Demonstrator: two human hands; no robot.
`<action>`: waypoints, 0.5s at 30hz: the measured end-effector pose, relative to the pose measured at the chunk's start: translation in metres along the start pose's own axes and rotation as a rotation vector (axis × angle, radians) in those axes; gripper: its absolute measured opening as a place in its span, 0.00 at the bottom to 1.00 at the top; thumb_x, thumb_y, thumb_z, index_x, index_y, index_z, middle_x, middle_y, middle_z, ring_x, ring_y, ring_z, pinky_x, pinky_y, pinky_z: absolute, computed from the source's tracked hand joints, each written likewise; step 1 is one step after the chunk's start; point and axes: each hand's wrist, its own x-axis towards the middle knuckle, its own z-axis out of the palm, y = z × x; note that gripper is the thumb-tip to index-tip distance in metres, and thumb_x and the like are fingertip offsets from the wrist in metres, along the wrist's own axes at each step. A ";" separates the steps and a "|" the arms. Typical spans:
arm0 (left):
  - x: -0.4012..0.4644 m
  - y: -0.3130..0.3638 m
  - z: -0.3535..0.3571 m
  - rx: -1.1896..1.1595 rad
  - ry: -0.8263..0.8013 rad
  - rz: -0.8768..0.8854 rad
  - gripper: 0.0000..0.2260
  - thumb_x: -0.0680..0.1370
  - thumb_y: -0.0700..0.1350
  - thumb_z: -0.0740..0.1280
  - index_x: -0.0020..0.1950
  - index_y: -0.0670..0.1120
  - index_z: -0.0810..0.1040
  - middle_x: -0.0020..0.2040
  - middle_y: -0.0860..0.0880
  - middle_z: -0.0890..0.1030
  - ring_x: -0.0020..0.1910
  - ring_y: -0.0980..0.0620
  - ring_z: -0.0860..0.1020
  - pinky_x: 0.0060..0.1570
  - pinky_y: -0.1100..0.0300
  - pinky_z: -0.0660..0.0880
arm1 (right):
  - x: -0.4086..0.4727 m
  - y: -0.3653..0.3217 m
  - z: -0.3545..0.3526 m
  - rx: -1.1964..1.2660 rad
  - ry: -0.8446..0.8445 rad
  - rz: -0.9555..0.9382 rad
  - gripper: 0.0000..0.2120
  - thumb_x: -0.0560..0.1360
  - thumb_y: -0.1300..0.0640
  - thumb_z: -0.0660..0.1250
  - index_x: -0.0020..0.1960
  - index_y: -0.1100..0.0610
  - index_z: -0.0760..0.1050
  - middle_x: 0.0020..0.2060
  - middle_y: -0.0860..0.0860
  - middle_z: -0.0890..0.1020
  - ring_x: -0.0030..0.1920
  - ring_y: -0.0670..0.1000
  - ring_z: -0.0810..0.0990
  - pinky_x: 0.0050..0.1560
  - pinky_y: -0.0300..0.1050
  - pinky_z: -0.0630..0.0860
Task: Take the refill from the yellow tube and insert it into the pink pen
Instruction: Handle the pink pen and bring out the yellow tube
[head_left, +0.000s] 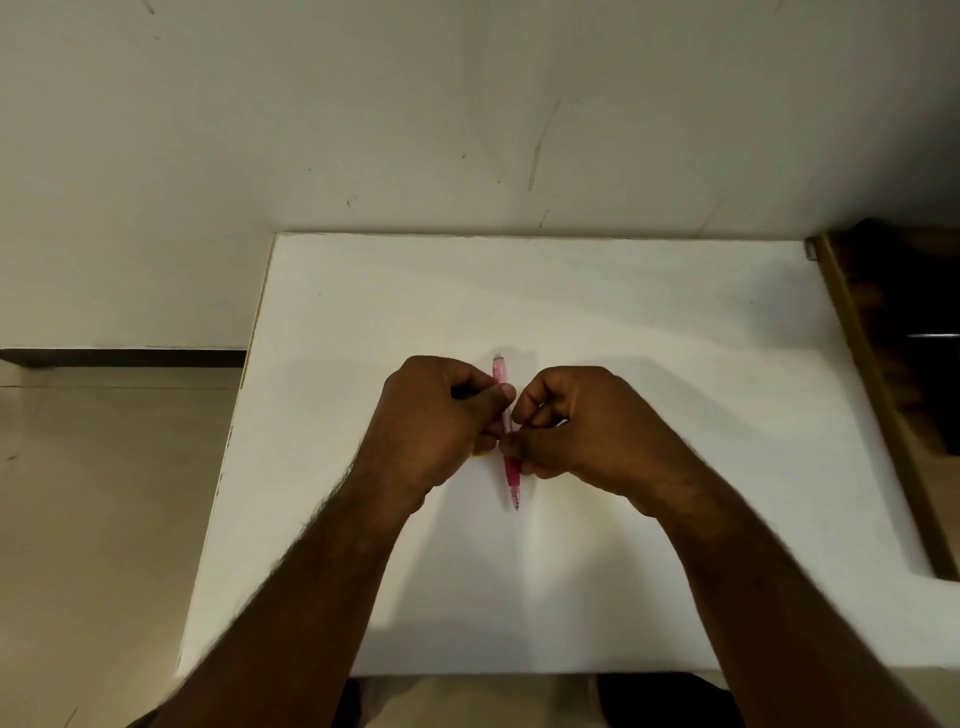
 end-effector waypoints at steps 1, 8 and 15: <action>0.000 -0.001 0.000 0.022 0.009 0.007 0.08 0.77 0.47 0.73 0.42 0.45 0.86 0.33 0.48 0.85 0.33 0.52 0.85 0.41 0.56 0.82 | 0.001 0.001 0.001 -0.038 0.013 0.003 0.08 0.71 0.60 0.79 0.45 0.56 0.81 0.35 0.53 0.87 0.34 0.51 0.87 0.46 0.54 0.86; 0.007 -0.011 -0.009 0.458 0.330 0.041 0.15 0.73 0.61 0.72 0.40 0.51 0.77 0.36 0.54 0.81 0.37 0.53 0.80 0.35 0.60 0.72 | 0.004 0.007 0.011 -0.330 0.104 0.023 0.10 0.68 0.52 0.80 0.39 0.51 0.79 0.34 0.47 0.85 0.38 0.50 0.85 0.50 0.52 0.83; 0.004 -0.014 0.001 0.619 0.253 -0.039 0.20 0.70 0.66 0.72 0.46 0.51 0.75 0.43 0.53 0.80 0.43 0.51 0.78 0.41 0.60 0.67 | 0.006 0.006 0.010 -0.332 0.127 0.027 0.12 0.71 0.46 0.78 0.39 0.50 0.78 0.34 0.47 0.85 0.38 0.49 0.85 0.50 0.51 0.83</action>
